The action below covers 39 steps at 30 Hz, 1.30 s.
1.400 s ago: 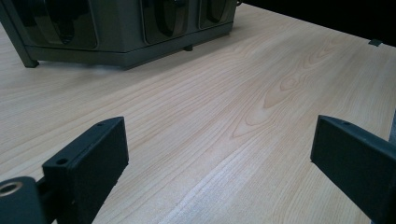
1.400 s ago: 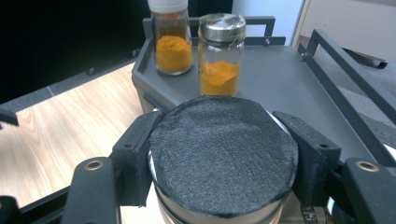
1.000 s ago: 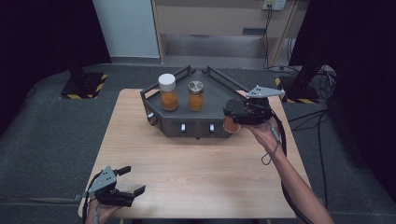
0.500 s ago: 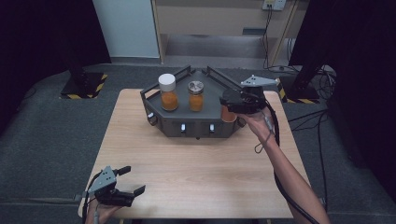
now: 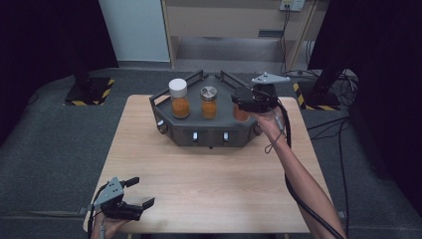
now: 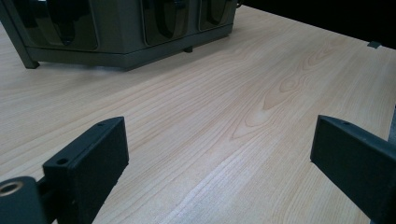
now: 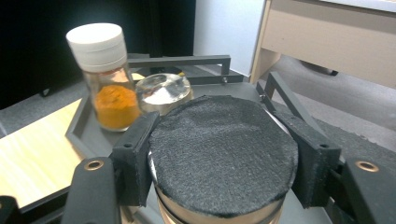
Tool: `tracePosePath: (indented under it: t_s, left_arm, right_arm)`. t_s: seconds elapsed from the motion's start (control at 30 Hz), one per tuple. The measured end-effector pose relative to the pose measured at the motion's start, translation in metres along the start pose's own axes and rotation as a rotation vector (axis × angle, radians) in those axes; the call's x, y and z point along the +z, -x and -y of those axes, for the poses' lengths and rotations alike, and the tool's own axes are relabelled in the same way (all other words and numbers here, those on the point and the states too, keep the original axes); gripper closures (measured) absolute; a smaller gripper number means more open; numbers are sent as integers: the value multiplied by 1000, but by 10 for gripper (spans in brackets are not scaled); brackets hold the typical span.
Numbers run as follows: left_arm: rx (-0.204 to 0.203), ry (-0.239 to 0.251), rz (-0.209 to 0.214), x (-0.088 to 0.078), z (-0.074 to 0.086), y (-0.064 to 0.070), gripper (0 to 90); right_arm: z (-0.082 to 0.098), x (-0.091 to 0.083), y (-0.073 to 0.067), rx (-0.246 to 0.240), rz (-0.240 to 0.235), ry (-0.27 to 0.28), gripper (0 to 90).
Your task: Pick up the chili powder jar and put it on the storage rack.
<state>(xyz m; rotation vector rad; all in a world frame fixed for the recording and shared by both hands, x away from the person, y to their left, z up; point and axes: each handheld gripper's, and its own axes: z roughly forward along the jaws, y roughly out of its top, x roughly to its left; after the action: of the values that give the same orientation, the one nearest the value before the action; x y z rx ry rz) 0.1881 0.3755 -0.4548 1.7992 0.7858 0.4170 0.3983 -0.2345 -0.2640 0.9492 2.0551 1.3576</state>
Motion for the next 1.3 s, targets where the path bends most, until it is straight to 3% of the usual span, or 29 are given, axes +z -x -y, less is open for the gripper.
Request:
tracePosePath:
  t_s: [0.4,0.83,1.3]
  left_arm:
    - [-1,0,-1,0,0,0,34]
    - [-4,3,0,0,1,0,34]
    - [-4,4,-1,0,1,0,34]
  right_arm:
    - [-1,19,4,21,47,3,347]
    - [13,40,9,47,94,0,347]
    - [22,51,13,63,96,-7,347]
